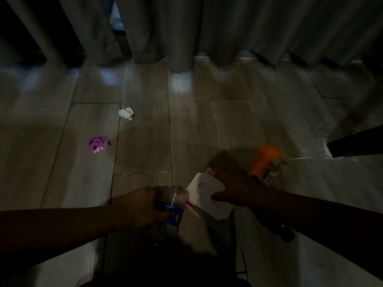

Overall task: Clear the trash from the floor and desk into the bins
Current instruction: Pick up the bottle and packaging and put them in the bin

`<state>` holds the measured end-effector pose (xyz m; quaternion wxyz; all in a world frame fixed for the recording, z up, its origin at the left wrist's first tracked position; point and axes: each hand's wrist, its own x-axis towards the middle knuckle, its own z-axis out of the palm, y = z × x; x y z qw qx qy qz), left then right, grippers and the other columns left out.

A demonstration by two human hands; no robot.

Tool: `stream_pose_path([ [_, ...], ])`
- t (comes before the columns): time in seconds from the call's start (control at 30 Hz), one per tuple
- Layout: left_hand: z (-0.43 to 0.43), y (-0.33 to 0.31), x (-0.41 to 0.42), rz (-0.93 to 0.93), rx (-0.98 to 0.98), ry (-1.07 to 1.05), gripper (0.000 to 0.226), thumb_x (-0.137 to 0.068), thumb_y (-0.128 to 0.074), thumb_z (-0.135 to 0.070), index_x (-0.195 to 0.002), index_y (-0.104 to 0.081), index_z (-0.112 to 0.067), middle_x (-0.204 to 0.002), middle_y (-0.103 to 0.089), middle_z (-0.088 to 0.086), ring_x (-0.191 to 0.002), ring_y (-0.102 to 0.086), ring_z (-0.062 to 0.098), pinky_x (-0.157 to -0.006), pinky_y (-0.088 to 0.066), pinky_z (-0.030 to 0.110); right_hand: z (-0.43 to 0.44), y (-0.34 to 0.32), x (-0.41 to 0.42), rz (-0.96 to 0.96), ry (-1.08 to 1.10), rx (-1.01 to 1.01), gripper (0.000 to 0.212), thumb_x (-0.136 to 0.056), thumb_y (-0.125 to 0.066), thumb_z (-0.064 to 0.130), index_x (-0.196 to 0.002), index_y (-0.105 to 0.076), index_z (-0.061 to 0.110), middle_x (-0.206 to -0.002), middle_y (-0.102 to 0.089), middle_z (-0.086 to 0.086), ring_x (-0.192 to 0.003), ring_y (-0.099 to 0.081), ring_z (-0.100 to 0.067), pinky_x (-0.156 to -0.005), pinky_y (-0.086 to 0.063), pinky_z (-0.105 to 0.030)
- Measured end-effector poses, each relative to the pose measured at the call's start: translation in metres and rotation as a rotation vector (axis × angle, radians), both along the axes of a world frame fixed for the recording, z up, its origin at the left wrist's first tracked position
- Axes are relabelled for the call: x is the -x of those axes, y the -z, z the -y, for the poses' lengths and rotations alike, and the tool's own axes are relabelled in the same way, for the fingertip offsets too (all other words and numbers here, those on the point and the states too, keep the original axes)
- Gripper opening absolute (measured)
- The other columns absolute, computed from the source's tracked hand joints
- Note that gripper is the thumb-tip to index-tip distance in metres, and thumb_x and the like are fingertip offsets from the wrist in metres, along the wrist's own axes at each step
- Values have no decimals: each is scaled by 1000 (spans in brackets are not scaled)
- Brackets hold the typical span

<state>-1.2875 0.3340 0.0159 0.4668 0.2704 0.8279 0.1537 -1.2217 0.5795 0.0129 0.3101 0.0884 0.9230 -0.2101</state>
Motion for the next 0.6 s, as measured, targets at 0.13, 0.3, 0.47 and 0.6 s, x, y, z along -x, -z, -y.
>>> stream_pose_path([
  [0.13, -6, 3, 2, 41, -41, -4, 41, -85, -64, -39, -123, -49, -36, -113, -54, -17, -100, -51, -2, -91, -42, 17, -2, 7, 2, -32, -3, -1, 71, -78, -70, 44, -139, -37, 28, -137, -47, 4, -122, -49, -17, -99, -45, -40],
  [0.3, -19, 0, 0, 71, -58, 6, 42, -88, -62, -34, -127, -46, -32, -113, -51, -16, -104, -49, -1, -84, -40, 11, -2, 10, -5, -2, -15, -8, 75, -81, -69, 38, -143, -28, 30, -142, -41, 4, -128, -43, -19, -106, -38, -42],
  [0.47, -27, 3, 0, 69, -69, 87, 43, -92, -56, -28, -133, -42, -26, -132, -50, -7, -95, -40, -9, -72, -33, -2, -2, 23, -16, -28, 46, 105, 91, -80, -72, 33, -150, -14, 27, -153, -25, 5, -141, -26, -18, -116, -25, -39],
  [0.6, -25, 5, 0, -2, -61, 71, 48, -93, -56, -24, -136, -37, -21, -137, -46, -4, -110, -39, -5, -84, -28, 0, 3, 32, -20, -49, 64, 63, 102, -78, -73, 39, -151, -2, 31, -157, -13, 5, -144, -17, -20, -116, -19, -39],
])
